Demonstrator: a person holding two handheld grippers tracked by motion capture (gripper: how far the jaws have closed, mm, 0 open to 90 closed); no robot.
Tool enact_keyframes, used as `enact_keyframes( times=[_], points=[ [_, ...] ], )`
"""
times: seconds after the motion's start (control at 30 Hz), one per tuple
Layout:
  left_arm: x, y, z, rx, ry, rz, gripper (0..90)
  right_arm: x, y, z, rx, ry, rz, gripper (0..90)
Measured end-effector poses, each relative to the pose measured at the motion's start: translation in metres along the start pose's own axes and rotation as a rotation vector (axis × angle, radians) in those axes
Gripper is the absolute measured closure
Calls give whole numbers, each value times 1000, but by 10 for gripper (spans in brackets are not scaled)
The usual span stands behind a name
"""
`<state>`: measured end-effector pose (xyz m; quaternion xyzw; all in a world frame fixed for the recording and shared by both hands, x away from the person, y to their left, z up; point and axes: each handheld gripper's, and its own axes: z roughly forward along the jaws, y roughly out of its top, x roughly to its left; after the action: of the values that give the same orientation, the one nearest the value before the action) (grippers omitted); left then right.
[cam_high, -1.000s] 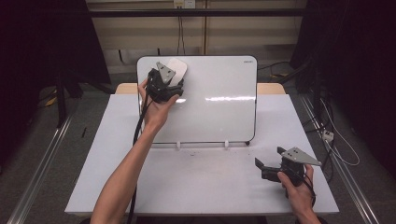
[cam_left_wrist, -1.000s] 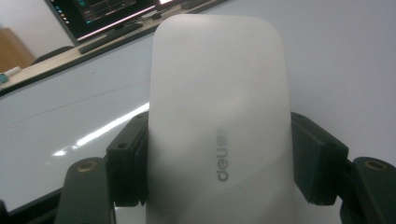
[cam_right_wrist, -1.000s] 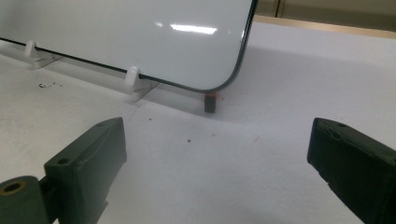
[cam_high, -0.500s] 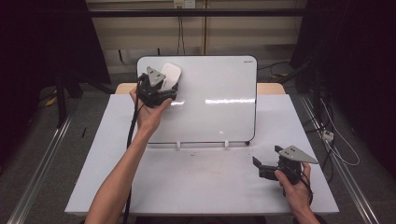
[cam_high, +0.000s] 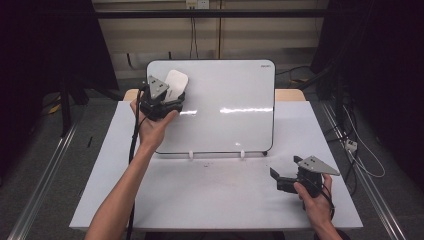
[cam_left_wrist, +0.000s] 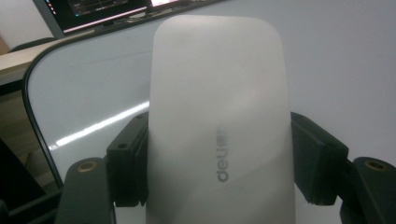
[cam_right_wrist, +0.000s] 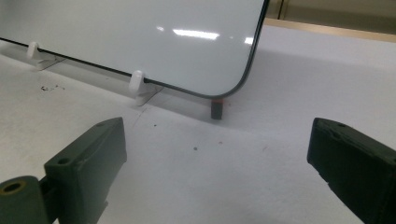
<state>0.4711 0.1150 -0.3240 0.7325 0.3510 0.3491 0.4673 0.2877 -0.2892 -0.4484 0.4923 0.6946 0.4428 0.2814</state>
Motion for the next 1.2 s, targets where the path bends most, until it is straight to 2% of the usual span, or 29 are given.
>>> enact_keyframes(
  times=[0.33, 0.57, 0.87, 1.03, 1.1, 1.2],
  points=[
    [-6, -6, -12, 11, -16, 34, 311, 0, 0, -2, -6, 2, -2, 49],
    [-6, -8, -21, 10, -27, 36, 312, 0, 1, 0, -6, 3, -4, 49],
    [-3, -23, -31, 44, -27, 38, 311, 1, 1, 1, 2, -3, -2, 49],
    [-7, -31, -36, 65, -38, 51, 311, 0, -1, 0, 1, 0, -5, 49],
    [-11, -35, -38, 78, -34, 70, 311, -1, -2, 0, 2, 5, -8, 49],
    [-12, -38, -42, 87, -38, 60, 311, -3, -2, -2, -2, 4, 1, 49]
  ],
)
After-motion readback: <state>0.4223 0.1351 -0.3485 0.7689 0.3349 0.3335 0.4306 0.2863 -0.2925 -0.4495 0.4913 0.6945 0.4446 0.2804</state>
